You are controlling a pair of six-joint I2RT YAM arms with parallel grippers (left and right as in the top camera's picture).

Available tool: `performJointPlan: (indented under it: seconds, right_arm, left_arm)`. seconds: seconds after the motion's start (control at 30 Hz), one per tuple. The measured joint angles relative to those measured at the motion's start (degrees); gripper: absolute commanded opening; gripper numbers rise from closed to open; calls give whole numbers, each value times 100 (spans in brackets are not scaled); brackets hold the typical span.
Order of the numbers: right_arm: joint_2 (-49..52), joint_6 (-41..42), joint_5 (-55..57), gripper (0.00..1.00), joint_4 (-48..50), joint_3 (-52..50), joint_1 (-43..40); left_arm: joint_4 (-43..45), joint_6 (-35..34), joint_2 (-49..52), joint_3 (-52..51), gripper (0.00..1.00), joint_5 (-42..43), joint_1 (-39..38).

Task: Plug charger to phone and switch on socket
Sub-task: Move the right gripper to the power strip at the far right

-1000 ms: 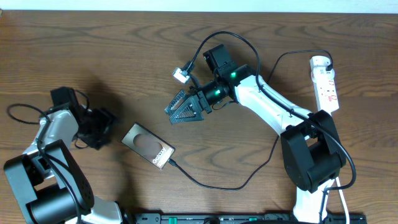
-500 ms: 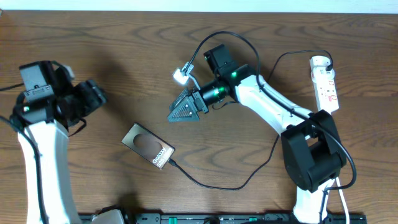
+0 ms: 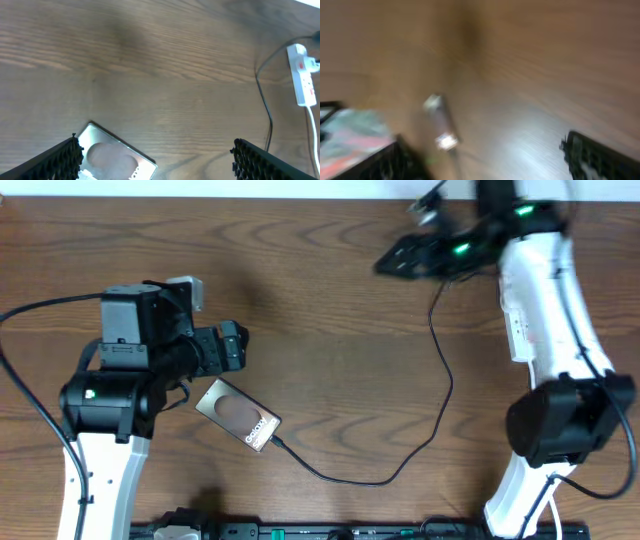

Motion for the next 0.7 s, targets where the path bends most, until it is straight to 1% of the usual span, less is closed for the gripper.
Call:
performJointPlan:
  seconds: [0.07,0.17,0.27,0.33,0.37,0.47,0.53,0.63,0.7]
  right_arm:
    - [-2,-50,839,99,-365,612,-271]
    - [-33,-48,2000,99,-490,1187,-721]
    - [-55,-42,2811,99,-376,1333,-1296]
    - [-50,-22,3067,99,-275,1331,-1707]
    - [-31,2,3176,99,-227,1329,-2057]
    - [2,24,3169,99,-146,1329,-2673]
    - [79,-116,2931,99,-142,1325,-3143]
    - [280,-590,2295,99,-166,1276,-3687]
    - [424,-841,1930,99,-201,1154,-3884]
  left_arm:
    - [0,2,0,0,94,-2,-28]
    - [2,2,24,0,94,-2,-28]
    - [-4,2,74,0,94,-2,-28]
    - [-11,2,116,-2,94,-2,-28]
    - [-9,2,142,-7,94,-2,-28]
    - [-13,2,190,-31,94,-2,-28]
    - [-15,2,223,-37,94,-2,-28]
    - [-13,0,278,-37,94,-2,-28]
    - [-17,0,317,-37,94,-2,-28]
